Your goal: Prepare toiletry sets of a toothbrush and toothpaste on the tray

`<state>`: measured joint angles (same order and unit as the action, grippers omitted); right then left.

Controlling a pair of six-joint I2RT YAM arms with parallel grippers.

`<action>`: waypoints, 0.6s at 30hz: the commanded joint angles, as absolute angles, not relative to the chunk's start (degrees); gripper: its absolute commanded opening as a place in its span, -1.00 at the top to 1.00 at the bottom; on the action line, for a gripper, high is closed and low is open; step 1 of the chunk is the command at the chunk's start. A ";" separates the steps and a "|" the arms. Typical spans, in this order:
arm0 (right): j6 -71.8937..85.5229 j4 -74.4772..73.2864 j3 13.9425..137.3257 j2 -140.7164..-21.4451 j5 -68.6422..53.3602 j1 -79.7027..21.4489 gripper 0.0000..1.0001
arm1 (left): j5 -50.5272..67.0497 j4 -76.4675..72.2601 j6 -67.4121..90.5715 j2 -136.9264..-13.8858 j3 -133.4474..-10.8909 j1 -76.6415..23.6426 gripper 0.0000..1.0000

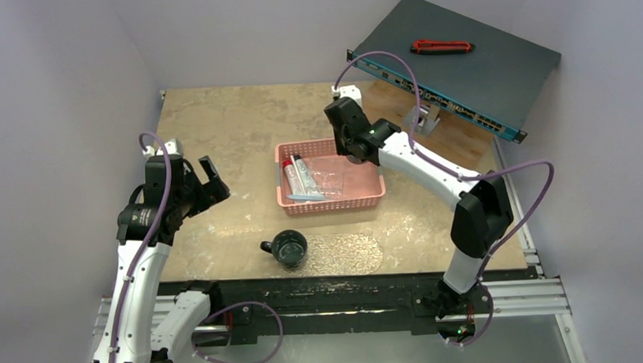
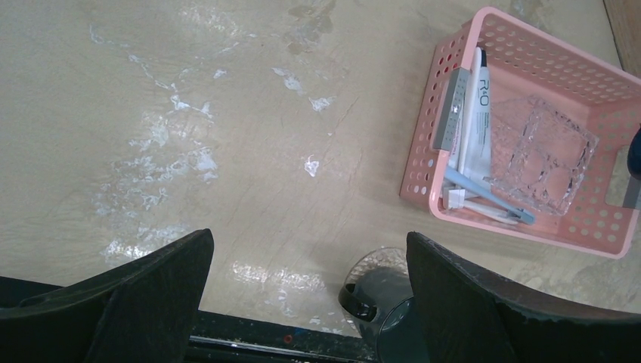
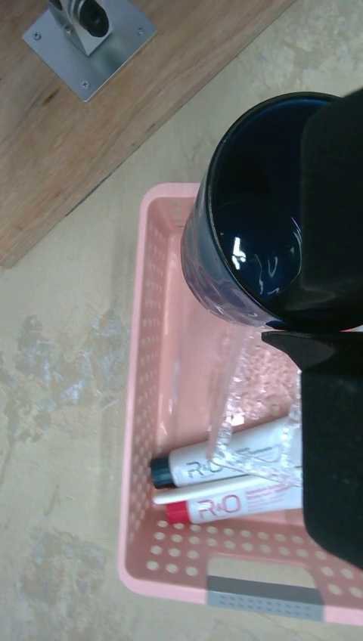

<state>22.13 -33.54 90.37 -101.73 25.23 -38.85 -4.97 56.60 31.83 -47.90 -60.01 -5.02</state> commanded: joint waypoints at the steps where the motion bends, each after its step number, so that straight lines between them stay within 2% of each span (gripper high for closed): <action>1: 20.56 -34.32 87.28 -94.24 29.01 -42.09 1.00 | -4.22 54.62 30.42 -47.91 -61.09 -5.27 -0.98; 18: 24.76 -39.99 70.66 -75.86 22.85 -52.25 1.00 | -2.90 54.40 30.32 -47.90 -61.04 -5.28 -0.98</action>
<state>22.76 -39.11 72.93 -79.59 22.52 -50.02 -3.55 56.42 31.79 -48.05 -60.01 -5.02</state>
